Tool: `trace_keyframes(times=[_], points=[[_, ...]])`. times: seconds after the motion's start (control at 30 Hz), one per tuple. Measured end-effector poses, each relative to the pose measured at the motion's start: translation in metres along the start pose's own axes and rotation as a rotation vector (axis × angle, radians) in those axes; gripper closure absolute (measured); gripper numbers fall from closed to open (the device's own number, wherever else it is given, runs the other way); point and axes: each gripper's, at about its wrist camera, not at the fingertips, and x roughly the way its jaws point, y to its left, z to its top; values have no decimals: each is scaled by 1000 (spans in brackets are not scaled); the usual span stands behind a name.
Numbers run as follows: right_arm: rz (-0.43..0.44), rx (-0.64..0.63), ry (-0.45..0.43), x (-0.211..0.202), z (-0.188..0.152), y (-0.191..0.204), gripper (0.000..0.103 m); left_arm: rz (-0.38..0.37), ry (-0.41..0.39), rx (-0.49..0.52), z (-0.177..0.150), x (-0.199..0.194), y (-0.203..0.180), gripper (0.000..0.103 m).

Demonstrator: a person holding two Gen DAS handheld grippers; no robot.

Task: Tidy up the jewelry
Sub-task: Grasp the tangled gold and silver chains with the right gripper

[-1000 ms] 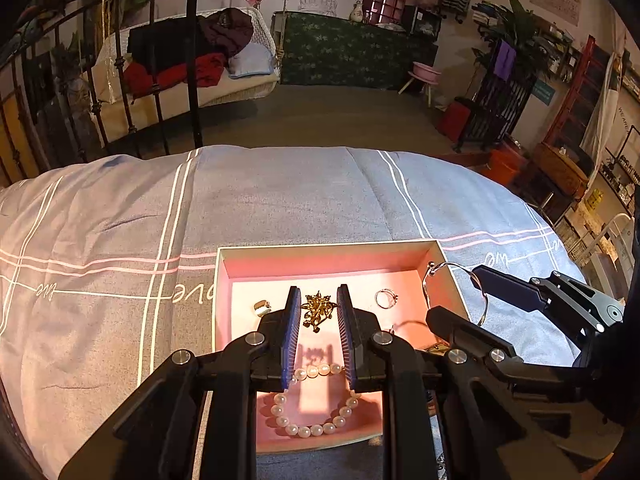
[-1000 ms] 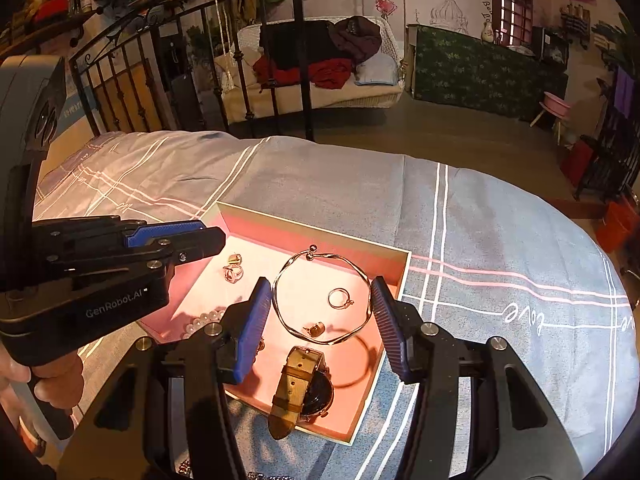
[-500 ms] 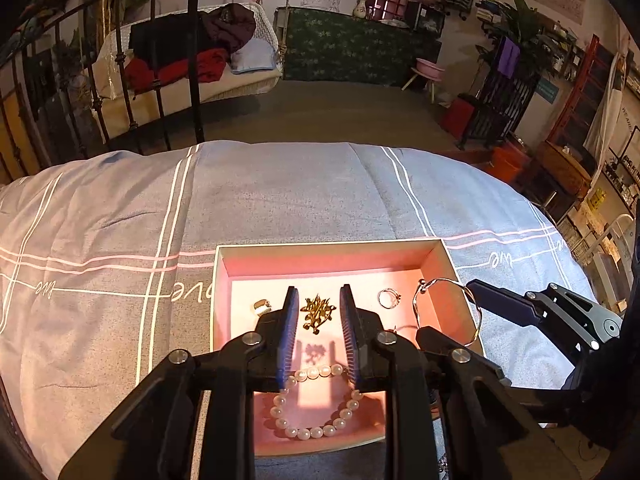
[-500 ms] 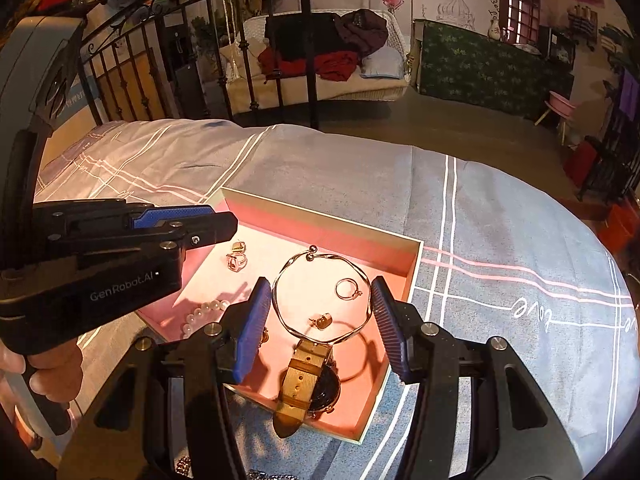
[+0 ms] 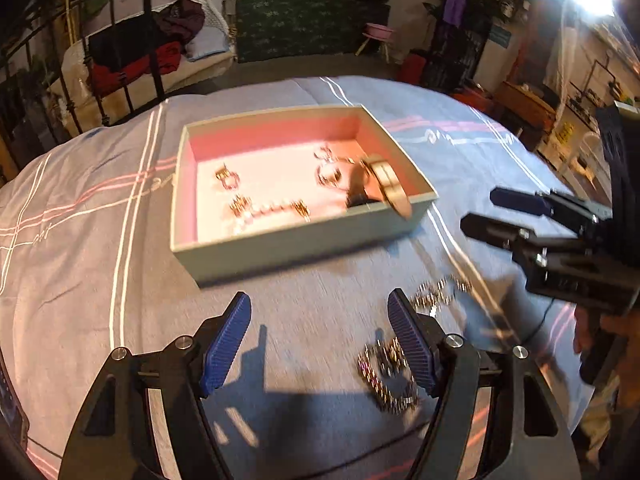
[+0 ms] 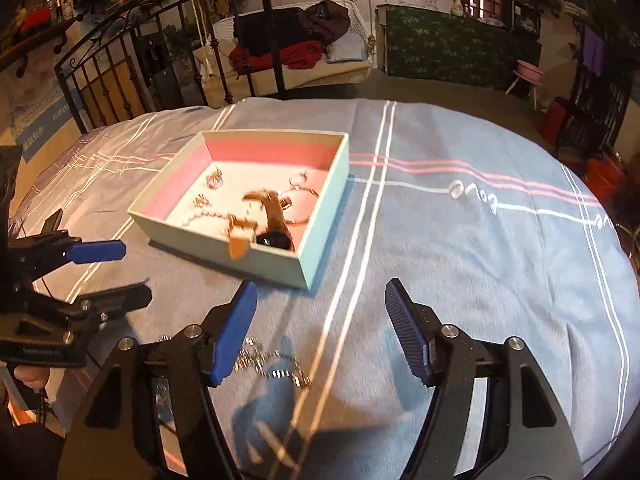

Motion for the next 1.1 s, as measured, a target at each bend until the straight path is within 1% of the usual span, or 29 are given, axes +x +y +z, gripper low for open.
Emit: trace_keyframes(times=[0.07, 0.13, 0.27, 0.3, 0.33, 0.37, 0.4, 0.43, 0.47, 0.53, 0.6, 0.67, 0.73, 0.8, 0.87, 0.9, 0.97, 1.0, 1.07, 1.1], points=[[-3, 31, 26, -4, -16, -7, 36, 8, 10, 65, -19, 1, -13, 34], [-8, 56, 47, -6, -30, -12, 36, 7, 27, 110, -29, 4, -21, 34], [0, 76, 76, -5, -45, -12, 36, 41, 80, 143, -35, 24, -27, 36], [2, 74, 81, -4, -47, -10, 36, 42, 72, 145, -34, 27, -27, 38], [3, 72, 81, -3, -48, -8, 36, 33, 66, 143, -32, 27, -28, 43], [7, 70, 79, -3, -48, -6, 36, 25, 66, 135, -30, 27, -27, 57], [15, 66, 79, -2, -46, -2, 36, 25, 61, 124, -28, 26, -26, 79], [23, 57, 79, -2, -46, 0, 36, 15, 59, 105, -27, 25, -22, 88], [27, 45, 79, -1, -45, 4, 35, 3, 57, 76, -26, 25, -17, 94], [38, 17, 89, 2, -44, 12, 33, -33, 43, -25, -24, 23, 3, 96], [46, -17, 100, 5, -42, 22, 29, -23, 20, -94, -26, 17, 21, 96], [58, -58, 106, 10, -40, 33, 29, -1, 4, -136, -26, 8, 35, 96], [74, -98, 111, 16, -36, 46, 29, -8, -20, -179, -27, -4, 48, 96], [81, -148, 114, 23, -32, 59, 29, 3, -41, -199, -28, -16, 54, 96], [101, -192, 121, 29, -28, 72, 31, 9, -60, -203, -26, -27, 55, 99], [114, -208, 128, 33, -26, 77, 36, 11, -72, -209, -26, -32, 55, 99], [133, -243, 143, 39, -23, 87, 38, -6, -93, -209, -25, -43, 55, 99], [145, -258, 151, 42, -22, 91, 44, -6, -105, -207, -25, -47, 54, 99], [167, -275, 175, 48, -22, 97, 58, -16, -125, -191, -21, -54, 48, 99], [180, -277, 177, 48, -22, 99, 76, -9, -130, -184, -19, -54, 46, 99]])
